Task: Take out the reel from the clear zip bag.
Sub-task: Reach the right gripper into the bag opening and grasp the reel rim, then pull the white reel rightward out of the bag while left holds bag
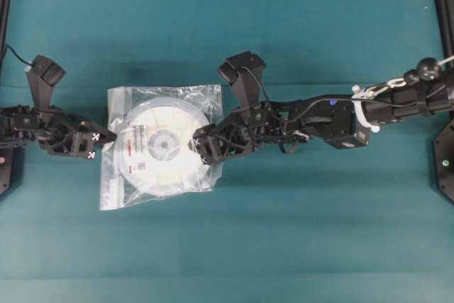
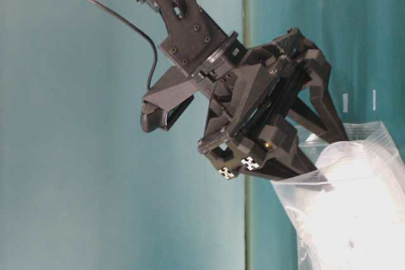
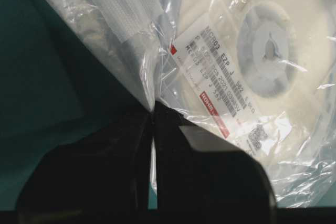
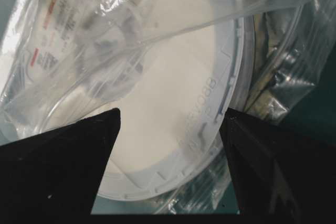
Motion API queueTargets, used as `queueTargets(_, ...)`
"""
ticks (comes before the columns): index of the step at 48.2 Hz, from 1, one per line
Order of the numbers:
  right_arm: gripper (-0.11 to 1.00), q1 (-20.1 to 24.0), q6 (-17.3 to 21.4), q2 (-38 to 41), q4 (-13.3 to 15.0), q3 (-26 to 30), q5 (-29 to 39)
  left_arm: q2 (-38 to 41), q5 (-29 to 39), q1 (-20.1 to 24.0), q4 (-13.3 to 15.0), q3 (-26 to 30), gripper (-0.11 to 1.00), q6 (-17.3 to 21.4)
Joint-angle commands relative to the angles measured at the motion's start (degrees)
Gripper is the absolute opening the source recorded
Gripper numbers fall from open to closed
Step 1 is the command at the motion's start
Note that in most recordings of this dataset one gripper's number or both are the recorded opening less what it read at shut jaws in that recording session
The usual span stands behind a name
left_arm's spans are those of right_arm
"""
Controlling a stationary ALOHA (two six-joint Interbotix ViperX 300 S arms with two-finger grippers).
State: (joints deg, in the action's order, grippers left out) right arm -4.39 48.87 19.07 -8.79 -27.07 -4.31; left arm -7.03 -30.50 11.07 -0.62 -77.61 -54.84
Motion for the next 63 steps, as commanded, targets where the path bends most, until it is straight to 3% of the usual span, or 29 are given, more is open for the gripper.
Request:
queueTargets(1, 0.83, 0.4, 0.4, -0.5, -0.1, 1.3, -0.4, 0.0, 0.0, -0.1, -0.2, 0.6, 0.0, -0.1)
queueTargets(10, 0.73, 0.4, 0.4, -0.4, -0.1, 1.3, 0.4, 0.1, 0.0, -0.1, -0.1, 0.6, 0.0, 0.1)
queueTargets(23, 0.16, -1.1, 0.4, -0.6, -0.1, 0.6, 2.6, 0.1, 0.0, -0.1, -0.1, 0.6, 0.0, -0.1)
queueTargets(27, 0.04, -1.3, 0.4, -0.8, -0.1, 0.3, 2.7, 0.1, 0.0, -0.1, -0.1, 0.6, 0.0, -0.1)
queueTargets(45, 0.04, -1.2, 1.4, -1.3, -0.1, -1.0, 4.6, 0.1, 0.0, -0.1, -0.2, 0.6, 0.0, -0.1)
queueTargets(63, 0.04, -1.1, 2.6, -4.9, -0.1, -6.9, 3.9, 0.0, 0.0, -0.1, -0.1, 0.4, 0.0, 0.1)
